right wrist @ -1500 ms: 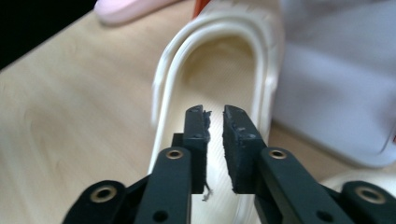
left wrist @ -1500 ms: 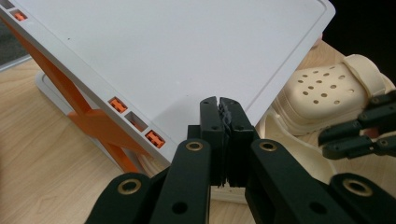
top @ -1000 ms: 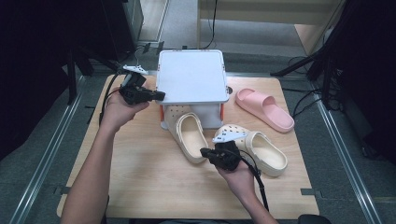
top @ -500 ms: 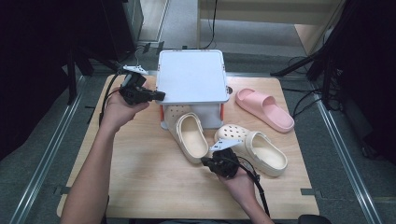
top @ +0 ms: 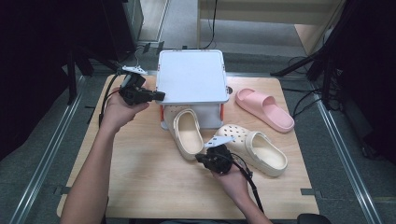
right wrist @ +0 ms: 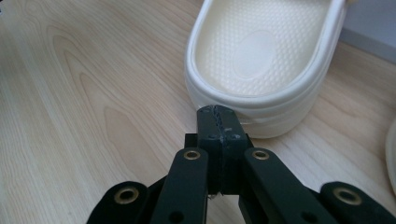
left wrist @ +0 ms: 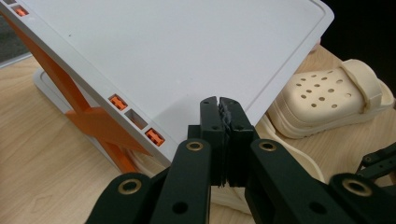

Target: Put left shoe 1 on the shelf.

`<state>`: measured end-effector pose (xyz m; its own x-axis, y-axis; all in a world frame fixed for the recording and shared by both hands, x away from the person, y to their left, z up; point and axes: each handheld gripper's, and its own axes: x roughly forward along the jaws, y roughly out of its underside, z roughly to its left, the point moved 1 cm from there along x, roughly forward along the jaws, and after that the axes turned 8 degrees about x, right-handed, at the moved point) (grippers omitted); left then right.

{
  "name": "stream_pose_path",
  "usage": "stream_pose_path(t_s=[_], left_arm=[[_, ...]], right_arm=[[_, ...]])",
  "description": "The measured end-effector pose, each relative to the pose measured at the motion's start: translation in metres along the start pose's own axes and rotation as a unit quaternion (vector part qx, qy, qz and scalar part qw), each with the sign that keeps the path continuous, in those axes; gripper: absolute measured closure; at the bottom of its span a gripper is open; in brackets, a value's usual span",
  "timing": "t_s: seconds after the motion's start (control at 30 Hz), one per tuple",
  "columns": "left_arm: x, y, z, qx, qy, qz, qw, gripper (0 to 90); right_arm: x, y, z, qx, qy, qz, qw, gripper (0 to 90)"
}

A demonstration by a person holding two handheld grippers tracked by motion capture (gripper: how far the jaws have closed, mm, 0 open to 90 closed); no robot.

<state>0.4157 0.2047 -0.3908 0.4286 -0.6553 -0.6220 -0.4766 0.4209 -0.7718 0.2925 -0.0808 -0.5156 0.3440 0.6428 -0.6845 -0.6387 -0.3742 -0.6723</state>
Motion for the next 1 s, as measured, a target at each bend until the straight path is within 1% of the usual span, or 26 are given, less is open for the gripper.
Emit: stream_pose_path(t_s=[0.07, 0.13, 0.17, 0.2, 0.23, 0.33, 0.4, 0.53, 0.6, 0.63, 0.67, 0.73, 0.8, 0.9, 0.93, 0.97, 1.0], left_arm=[[0.0, 0.0, 0.0, 0.0, -0.001, 0.0, 1.0, 88.8], [0.0, 0.0, -0.001, 0.0, -0.001, 0.001, 1.0, 88.8], [0.0, 0.0, -0.001, 0.0, -0.002, 0.001, 1.0, 88.8], [0.0, -0.001, -0.001, 0.0, -0.004, 0.003, 1.0, 88.8], [0.0, -0.001, -0.002, 0.0, -0.006, 0.003, 1.0, 88.8], [0.0, -0.001, -0.002, 0.001, -0.006, 0.004, 1.0, 88.8], [0.0, -0.001, -0.002, -0.001, -0.006, 0.003, 1.0, 88.9], [0.0, -0.001, -0.001, -0.002, -0.004, 0.003, 1.0, 89.0], [0.0, -0.001, -0.001, -0.004, -0.005, 0.003, 1.0, 89.0], [0.0, -0.001, -0.001, -0.005, -0.005, 0.004, 1.0, 89.0], [0.0, -0.001, -0.001, -0.004, -0.005, 0.004, 1.0, 89.1], [0.0, -0.001, -0.001, -0.004, -0.005, 0.004, 1.0, 89.2], [0.0, -0.001, 0.0, -0.005, -0.004, 0.003, 1.0, 89.3], [0.0, -0.001, -0.001, -0.004, -0.005, 0.004, 1.0, 89.3], [0.0, -0.001, -0.001, -0.004, -0.004, 0.004, 1.0, 89.4], [0.0, -0.002, -0.001, -0.004, -0.005, 0.005, 1.0, 89.4], [0.0, -0.002, -0.001, -0.004, -0.005, 0.005, 1.0, 89.4]], right_arm=[[0.001, -0.005, 0.002, 0.001, 0.001, -0.002, 1.0, 90.0], [0.002, -0.009, 0.003, 0.002, -0.007, -0.009, 0.9999, 90.0], [0.002, -0.012, 0.002, 0.005, -0.014, -0.011, 0.9998, 90.0], [0.003, -0.014, 0.002, 0.01, -0.02, -0.01, 0.9997, 90.0], [0.005, -0.016, 0.002, 0.012, -0.021, -0.009, 0.9997, 90.0], [0.011, -0.022, 0.003, 0.0, -0.012, -0.005, 0.9999, 90.0], [0.015, -0.028, 0.003, -0.001, -0.012, -0.007, 0.9999, 90.0], [0.025, -0.039, 0.004, -0.011, -0.001, -0.005, 0.9999, 90.0], [0.031, -0.044, 0.004, -0.013, 0.005, -0.002, 0.9999, 90.0], [0.034, -0.046, 0.003, -0.014, 0.002, -0.001, 0.9999, 90.0], [0.036, -0.049, 0.002, -0.011, -0.002, -0.005, 0.9999, 90.0], [0.041, -0.054, 0.001, -0.007, 0.005, -0.006, 0.9999, 90.0], [0.045, -0.059, -0.002, 0.007, -0.002, -0.008, 0.9999, 90.0], [0.052, -0.064, -0.003, 0.003, 0.007, -0.011, 0.9999, 90.0], [0.053, -0.066, -0.003, 0.003, 0.001, -0.015, 0.9999, 90.0], [0.055, -0.068, -0.003, 0.003, 0.01, -0.013, 0.9999, 90.0], [0.057, -0.071, -0.003, -0.005, 0.016, -0.015, 0.9998, 90.0]])
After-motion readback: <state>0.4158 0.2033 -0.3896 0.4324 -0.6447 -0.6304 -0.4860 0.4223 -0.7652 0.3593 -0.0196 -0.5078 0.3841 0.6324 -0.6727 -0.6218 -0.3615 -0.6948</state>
